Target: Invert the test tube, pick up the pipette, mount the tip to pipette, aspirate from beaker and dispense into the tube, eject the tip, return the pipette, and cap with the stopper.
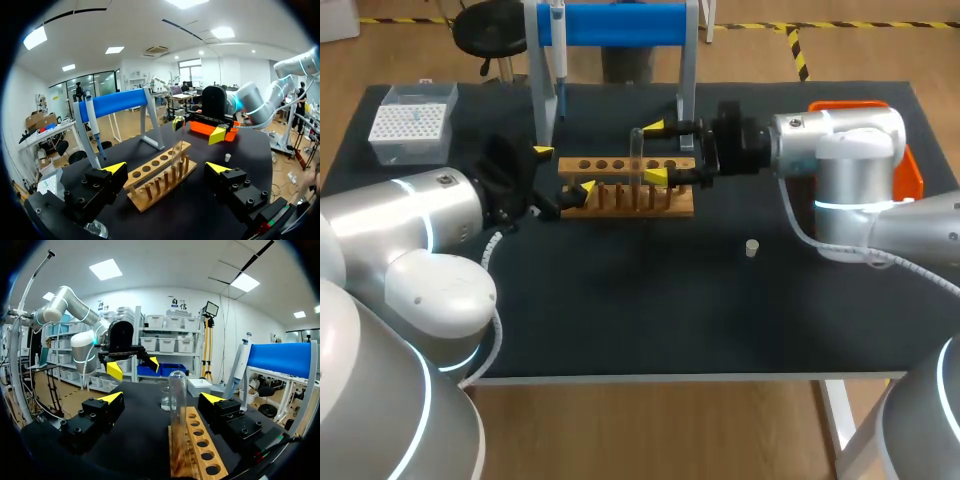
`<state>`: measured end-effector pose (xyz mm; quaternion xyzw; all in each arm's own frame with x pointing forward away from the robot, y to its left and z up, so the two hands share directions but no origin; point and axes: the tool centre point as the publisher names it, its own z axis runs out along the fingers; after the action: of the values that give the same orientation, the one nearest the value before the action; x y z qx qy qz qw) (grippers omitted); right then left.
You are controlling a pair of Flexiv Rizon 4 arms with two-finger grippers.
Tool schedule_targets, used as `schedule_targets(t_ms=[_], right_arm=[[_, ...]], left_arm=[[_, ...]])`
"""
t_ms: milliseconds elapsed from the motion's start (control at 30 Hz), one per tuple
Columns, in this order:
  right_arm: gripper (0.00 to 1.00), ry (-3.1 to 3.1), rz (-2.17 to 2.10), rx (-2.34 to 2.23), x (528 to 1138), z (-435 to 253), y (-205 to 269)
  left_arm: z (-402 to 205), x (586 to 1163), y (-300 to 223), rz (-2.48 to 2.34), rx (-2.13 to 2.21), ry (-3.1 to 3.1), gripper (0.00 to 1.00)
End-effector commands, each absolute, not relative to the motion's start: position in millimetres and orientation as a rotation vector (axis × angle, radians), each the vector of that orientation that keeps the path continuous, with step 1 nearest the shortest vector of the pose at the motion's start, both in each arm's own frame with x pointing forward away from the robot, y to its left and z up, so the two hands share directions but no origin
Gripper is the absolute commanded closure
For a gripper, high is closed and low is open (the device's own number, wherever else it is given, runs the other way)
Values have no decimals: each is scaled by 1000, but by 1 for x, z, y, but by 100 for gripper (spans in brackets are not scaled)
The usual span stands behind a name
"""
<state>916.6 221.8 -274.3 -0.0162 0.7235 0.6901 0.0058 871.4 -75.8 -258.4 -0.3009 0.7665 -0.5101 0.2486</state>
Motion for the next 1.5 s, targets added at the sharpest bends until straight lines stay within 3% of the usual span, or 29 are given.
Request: schedule_targets(t_ms=[33, 533, 800, 867, 933, 1167, 1333, 1400, 1433, 1500], right_arm=[[0, 2263, 2159, -45, 919, -277, 234], [0, 2267, 2148, -38, 928, -281, 247], [22, 2264, 2167, -12, 931, -283, 249], [33, 2263, 2167, -8, 932, -284, 248], [35, 2262, 2170, -2, 933, -284, 248], [36, 2255, 2183, 10, 936, -285, 249], [25, 2255, 2182, 4, 936, -285, 251], [33, 2254, 2182, 1, 937, -286, 252], [46, 2254, 2183, -1, 938, -286, 252], [57, 2253, 2184, -2, 939, -286, 252]], left_arm=[[-258, 872, -75, -1394, -817, 2092, 0], [-258, 872, -75, -1394, -817, 2092, 0], [-258, 872, -75, -1394, -817, 2092, 0], [-258, 872, -75, -1394, -817, 2092, 0], [-258, 872, -75, -1394, -817, 2092, 0], [-258, 872, -75, -1394, -817, 2092, 0], [-258, 872, -75, -1394, -817, 2092, 0], [-258, 872, -75, -1394, -817, 2092, 0], [-258, 872, -75, -1394, -817, 2092, 0], [-258, 872, -75, -1394, -817, 2092, 0]])
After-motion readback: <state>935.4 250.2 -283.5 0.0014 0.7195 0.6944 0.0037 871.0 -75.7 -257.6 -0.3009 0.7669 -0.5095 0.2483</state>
